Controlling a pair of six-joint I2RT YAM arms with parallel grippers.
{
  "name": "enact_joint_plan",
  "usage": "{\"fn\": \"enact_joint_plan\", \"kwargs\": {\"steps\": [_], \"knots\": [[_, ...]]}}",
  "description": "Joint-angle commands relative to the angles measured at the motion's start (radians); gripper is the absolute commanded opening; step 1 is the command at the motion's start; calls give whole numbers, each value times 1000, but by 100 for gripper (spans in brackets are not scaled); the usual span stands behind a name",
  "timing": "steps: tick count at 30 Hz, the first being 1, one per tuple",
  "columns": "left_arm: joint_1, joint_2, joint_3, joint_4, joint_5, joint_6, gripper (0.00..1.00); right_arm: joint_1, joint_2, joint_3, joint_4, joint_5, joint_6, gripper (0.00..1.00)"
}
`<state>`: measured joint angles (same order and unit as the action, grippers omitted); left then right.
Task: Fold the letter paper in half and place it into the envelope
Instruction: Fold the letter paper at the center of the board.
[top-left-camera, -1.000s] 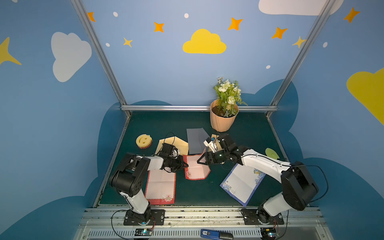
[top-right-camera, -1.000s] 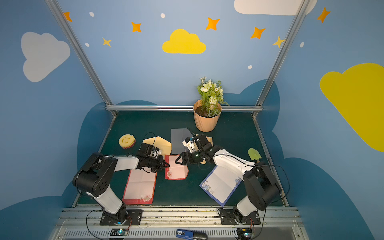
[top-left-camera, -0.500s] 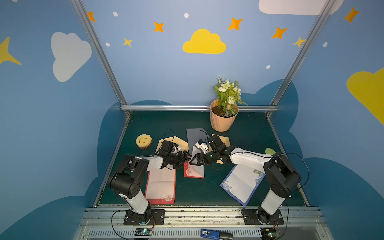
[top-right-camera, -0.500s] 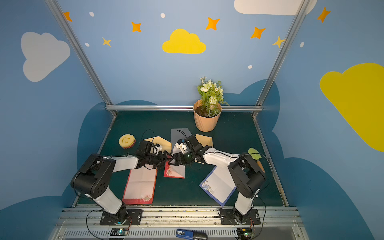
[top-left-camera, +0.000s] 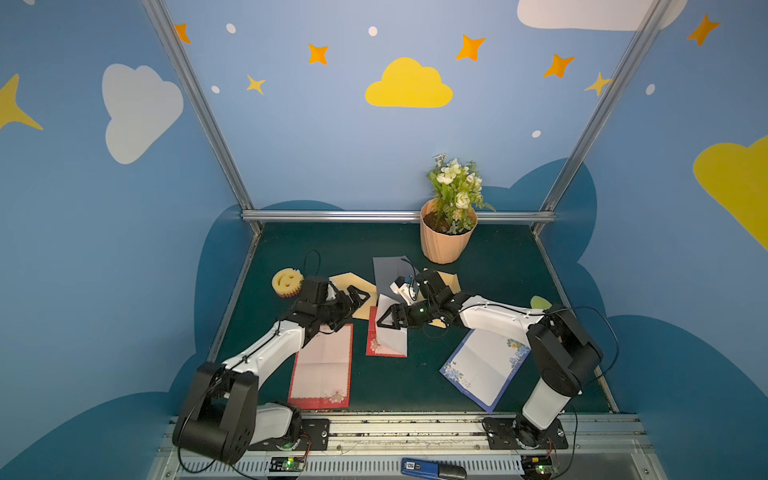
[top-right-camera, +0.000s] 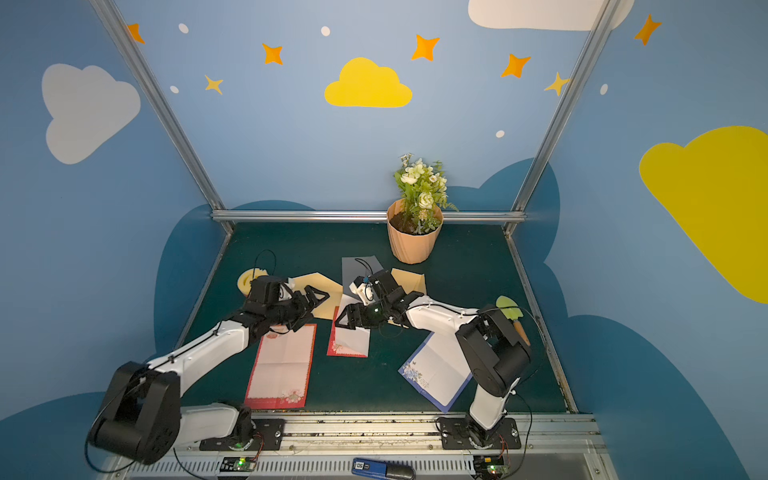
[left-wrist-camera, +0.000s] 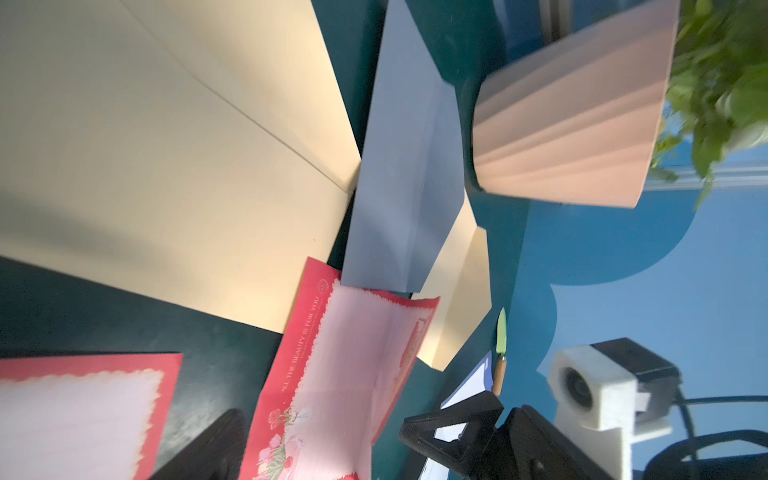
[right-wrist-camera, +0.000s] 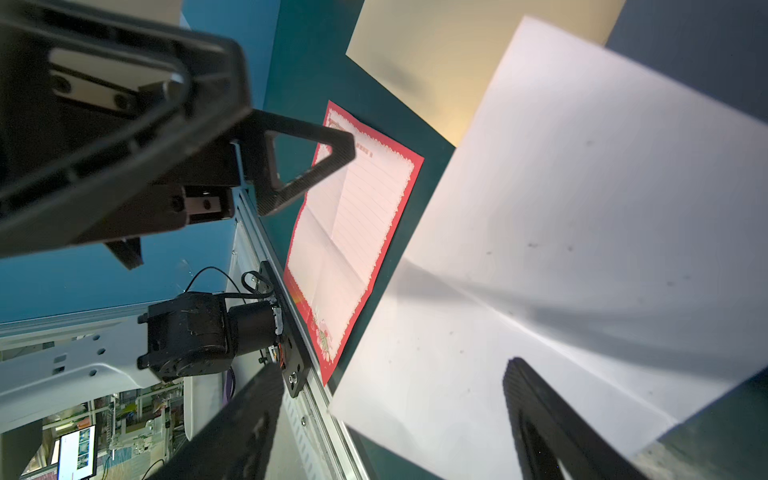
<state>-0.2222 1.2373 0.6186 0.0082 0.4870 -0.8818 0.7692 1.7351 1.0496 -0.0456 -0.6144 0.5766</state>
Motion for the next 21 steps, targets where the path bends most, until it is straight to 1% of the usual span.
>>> {"fn": "enact_joint_plan", "kwargs": {"steps": [1,7,11,16,21], "knots": [[43,-102,-59,-52,-46,-34,100,-4,17,15,34,-12,12,83],[62,-277,-142,-51,-36,-26,100,-17,66,10,72,-5,29,83],[62,-362,-170,-41,-19,-26,100,-24,102,5,71,4,32,82],[53,-406,-168,-29,39,-21,100,-24,143,-13,83,35,49,79],[-6,-406,-169,-6,28,-29,100,-25,156,-5,81,46,56,77]]}}
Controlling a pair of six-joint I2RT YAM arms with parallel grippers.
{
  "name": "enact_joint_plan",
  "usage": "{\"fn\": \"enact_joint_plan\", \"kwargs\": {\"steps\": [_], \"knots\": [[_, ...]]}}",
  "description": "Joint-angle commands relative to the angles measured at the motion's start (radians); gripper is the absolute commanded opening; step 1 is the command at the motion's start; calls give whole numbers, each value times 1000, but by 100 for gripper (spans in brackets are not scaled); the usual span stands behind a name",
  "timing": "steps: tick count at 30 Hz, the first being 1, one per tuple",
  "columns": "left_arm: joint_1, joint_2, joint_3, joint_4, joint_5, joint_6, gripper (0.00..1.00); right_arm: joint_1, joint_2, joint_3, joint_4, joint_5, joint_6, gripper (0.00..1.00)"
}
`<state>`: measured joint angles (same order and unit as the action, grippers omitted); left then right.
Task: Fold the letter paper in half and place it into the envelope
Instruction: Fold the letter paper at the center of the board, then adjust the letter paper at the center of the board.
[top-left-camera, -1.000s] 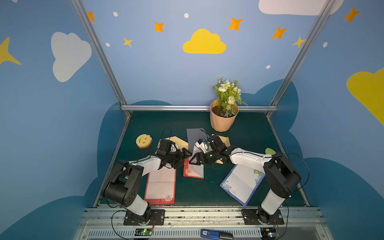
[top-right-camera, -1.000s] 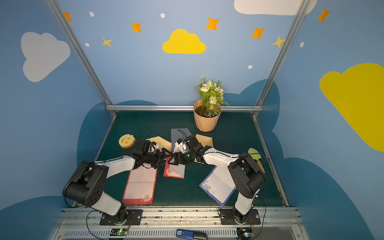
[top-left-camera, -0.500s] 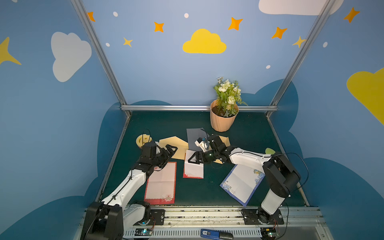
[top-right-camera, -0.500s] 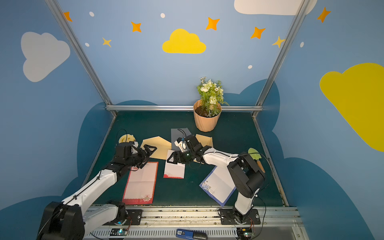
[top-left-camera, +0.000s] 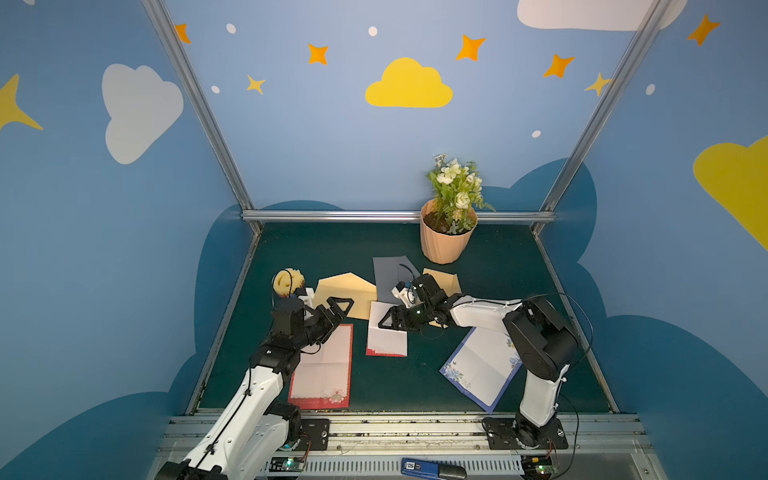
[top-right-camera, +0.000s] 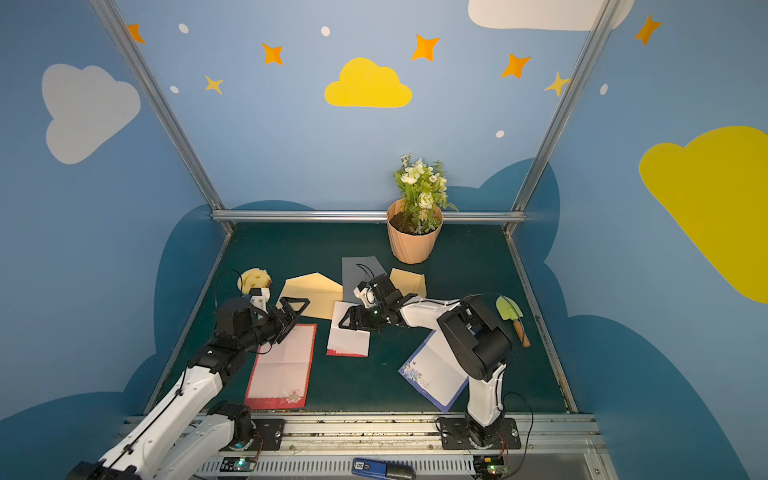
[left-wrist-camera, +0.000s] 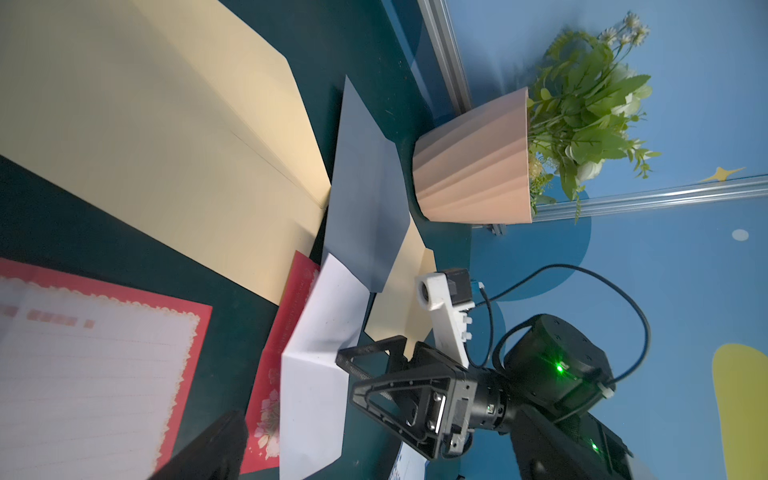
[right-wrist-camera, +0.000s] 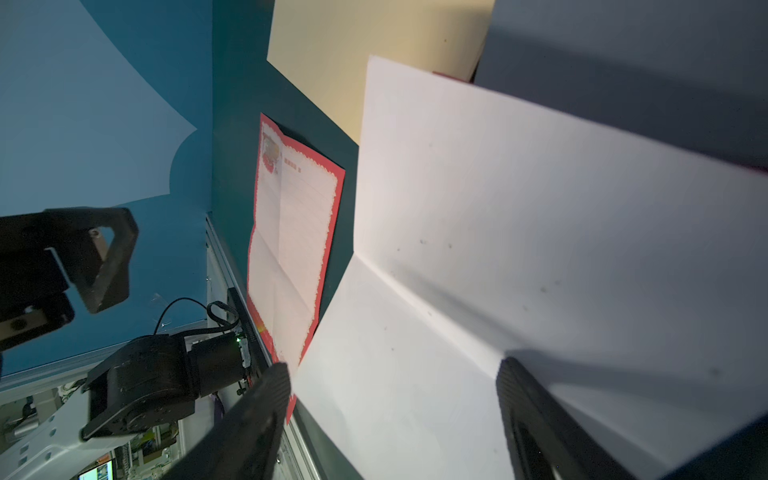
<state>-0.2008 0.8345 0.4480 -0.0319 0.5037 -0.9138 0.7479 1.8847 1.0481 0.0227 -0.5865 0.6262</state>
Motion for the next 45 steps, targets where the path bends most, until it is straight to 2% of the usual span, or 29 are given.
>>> {"fn": "enact_joint_plan", "kwargs": {"steps": [1,9,14,22,33,38,45], "knots": [[-44,3,1,41,5,3,100,-5,4,2,5,20,3,77],[-160,76,27,113,-27,10,100,-73,-129,-42,-63,94,-25,69],[-261,156,82,121,-68,34,100,-127,-135,-78,-63,71,-40,60],[-387,353,104,214,-64,24,100,-153,-129,-90,-84,47,-57,54],[-405,454,-1,260,-76,5,100,-152,-249,-193,-136,69,-59,54],[-405,496,-20,285,-96,-9,99,-154,-246,-198,-132,68,-67,54],[-404,547,-18,226,-142,-6,99,-162,-193,-156,-116,38,-92,53]]}}
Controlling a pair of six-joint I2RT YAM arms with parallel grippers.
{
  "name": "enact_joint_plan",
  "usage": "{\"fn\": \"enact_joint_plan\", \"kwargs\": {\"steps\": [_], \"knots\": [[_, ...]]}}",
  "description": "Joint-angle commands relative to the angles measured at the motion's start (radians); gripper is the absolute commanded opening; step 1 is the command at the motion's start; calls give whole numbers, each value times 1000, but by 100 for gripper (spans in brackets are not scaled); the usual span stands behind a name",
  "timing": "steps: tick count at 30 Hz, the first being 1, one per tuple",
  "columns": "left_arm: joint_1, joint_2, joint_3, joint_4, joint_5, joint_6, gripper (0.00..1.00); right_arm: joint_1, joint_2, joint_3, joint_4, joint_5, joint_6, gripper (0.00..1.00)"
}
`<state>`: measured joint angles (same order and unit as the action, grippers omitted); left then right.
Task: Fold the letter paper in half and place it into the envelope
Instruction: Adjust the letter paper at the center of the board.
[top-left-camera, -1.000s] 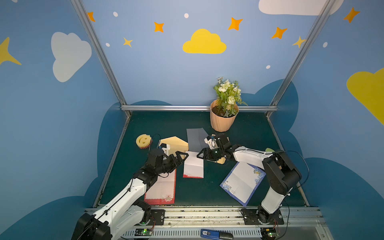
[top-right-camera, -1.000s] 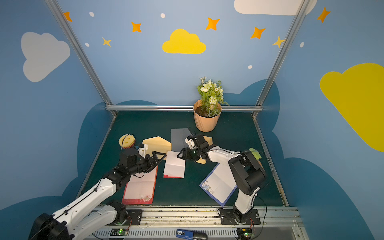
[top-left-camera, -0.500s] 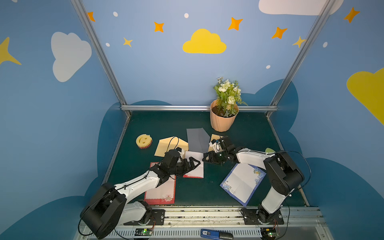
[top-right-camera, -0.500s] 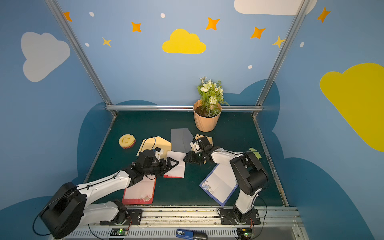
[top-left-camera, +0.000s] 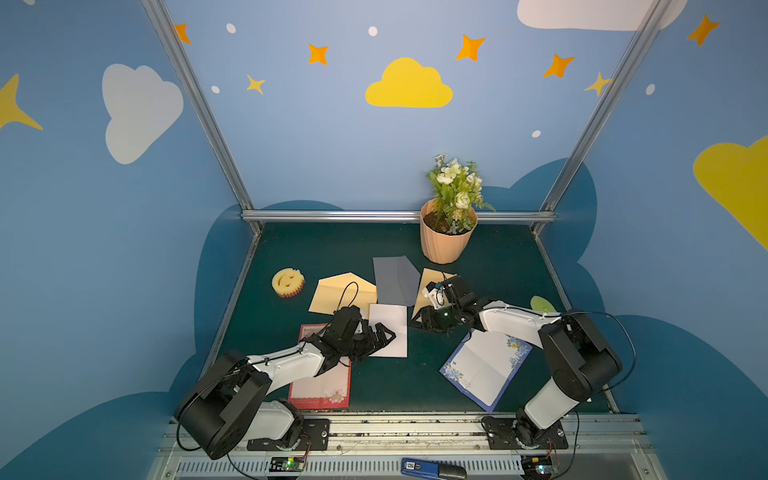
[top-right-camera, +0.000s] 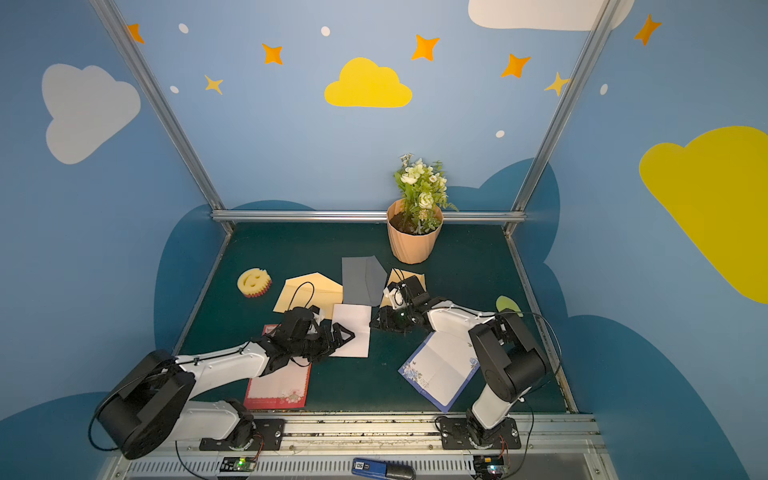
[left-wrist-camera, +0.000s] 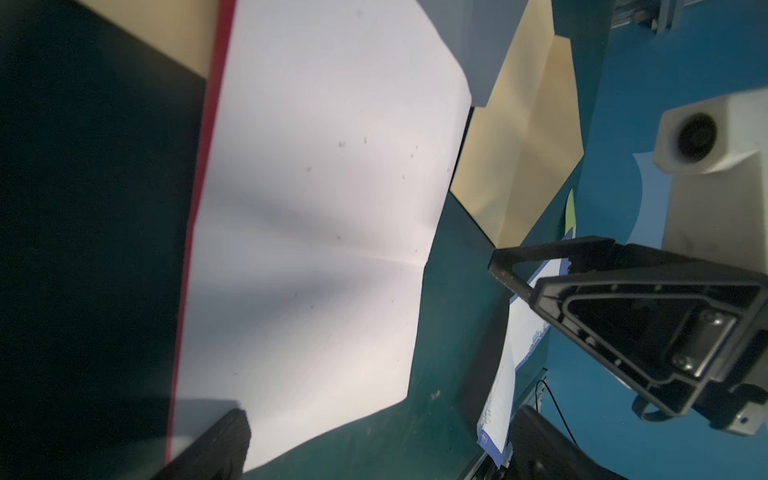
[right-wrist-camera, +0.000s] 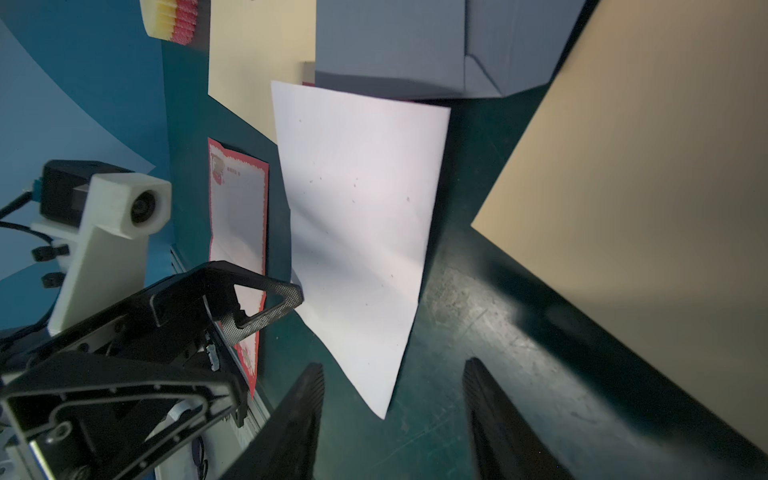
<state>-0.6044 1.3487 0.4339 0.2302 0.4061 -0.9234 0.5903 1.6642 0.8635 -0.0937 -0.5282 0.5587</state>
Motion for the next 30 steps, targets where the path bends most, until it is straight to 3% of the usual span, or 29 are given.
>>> {"fn": "enact_joint_plan", "kwargs": {"steps": [1,19,30], "knots": [[1,39,-7,-36,-46,2,99,-9,36,34,5,-22,-28,53],[10,89,-18,-28,-29,11,99,-58,232,190,47,-118,-70,50],[21,96,-27,-16,-26,9,99,-56,304,226,96,-176,-42,39]]}}
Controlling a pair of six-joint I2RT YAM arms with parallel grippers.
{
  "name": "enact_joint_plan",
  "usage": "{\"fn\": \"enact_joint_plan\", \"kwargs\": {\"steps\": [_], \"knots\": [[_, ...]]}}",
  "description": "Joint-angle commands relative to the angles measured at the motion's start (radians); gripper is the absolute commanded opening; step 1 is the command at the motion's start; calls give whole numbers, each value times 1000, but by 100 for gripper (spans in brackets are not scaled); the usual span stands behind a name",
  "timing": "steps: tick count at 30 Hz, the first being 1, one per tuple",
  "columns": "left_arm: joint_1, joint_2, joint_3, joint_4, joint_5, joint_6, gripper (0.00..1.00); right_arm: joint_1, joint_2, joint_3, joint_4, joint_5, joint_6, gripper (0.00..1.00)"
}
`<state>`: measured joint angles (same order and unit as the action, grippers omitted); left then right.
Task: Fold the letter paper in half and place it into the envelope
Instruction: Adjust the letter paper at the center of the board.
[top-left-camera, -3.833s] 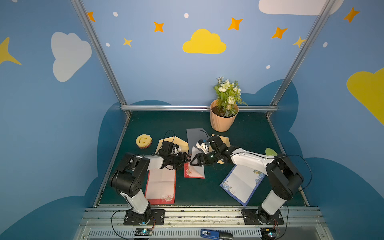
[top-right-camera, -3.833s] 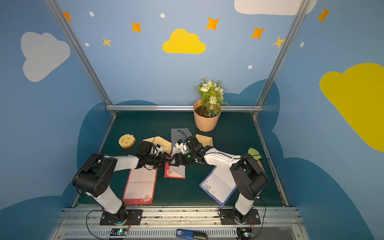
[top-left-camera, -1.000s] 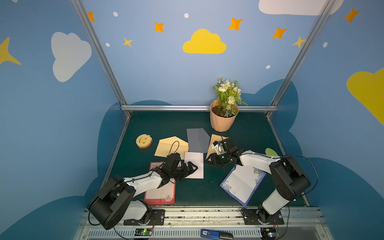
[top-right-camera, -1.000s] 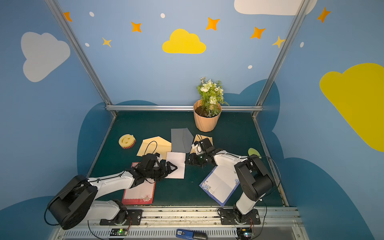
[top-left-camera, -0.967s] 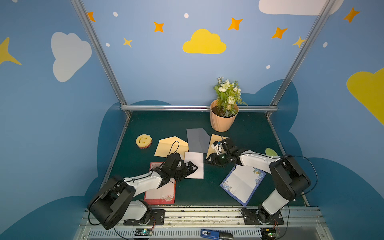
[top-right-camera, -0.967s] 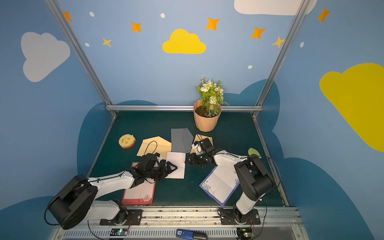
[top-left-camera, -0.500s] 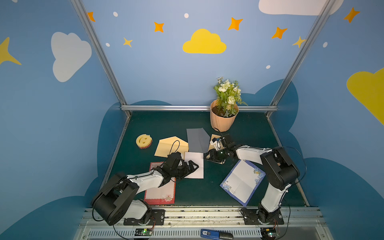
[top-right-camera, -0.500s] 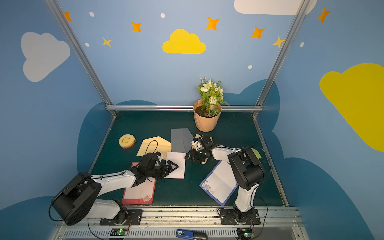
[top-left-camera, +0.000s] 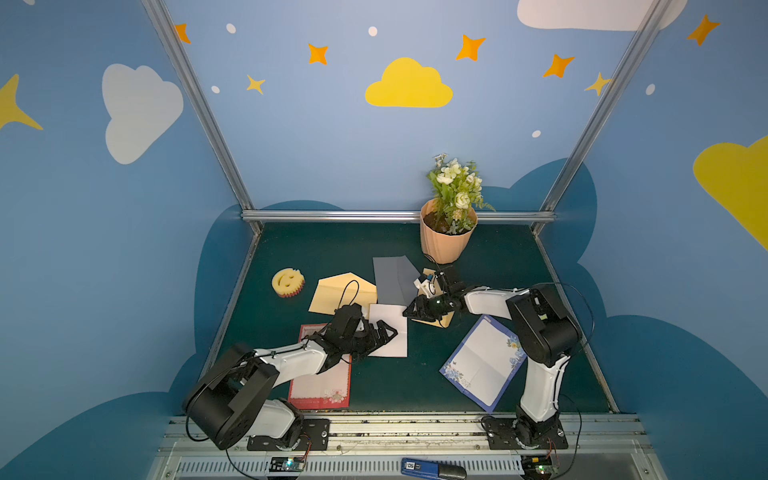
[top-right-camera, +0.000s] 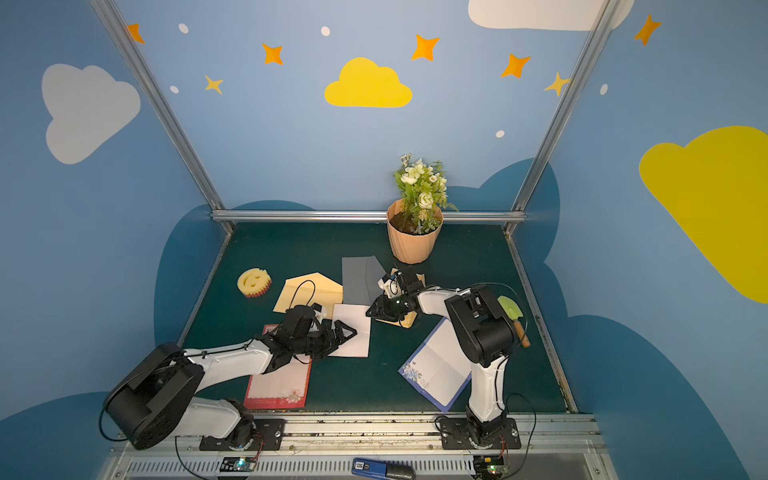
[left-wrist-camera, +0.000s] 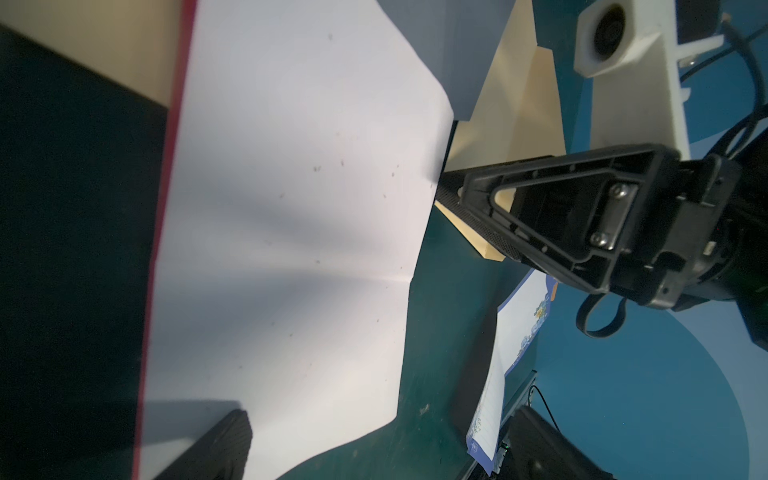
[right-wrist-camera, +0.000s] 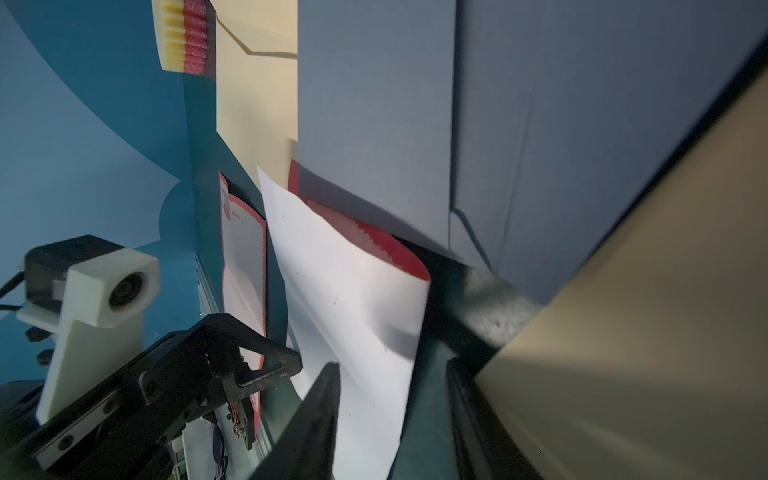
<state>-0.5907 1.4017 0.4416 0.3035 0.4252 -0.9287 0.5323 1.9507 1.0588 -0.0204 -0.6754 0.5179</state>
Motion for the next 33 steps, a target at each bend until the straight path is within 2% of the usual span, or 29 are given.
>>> {"fn": "enact_joint_plan", "kwargs": {"steps": [1,10,13,18,27,33], "knots": [[8,44,-36,-89,-45,14,99,3,23,33,28,-34,3,39],[15,52,-42,-73,-34,14,99,8,54,54,56,-67,27,36],[19,55,-43,-70,-30,16,99,8,60,59,64,-68,34,27],[28,38,-37,-67,-21,10,99,6,40,60,61,-57,33,1],[33,-171,93,-282,-60,71,99,1,-65,41,25,-16,35,0],[32,-287,96,-319,-120,41,99,-5,-223,-56,67,107,94,0]]}}
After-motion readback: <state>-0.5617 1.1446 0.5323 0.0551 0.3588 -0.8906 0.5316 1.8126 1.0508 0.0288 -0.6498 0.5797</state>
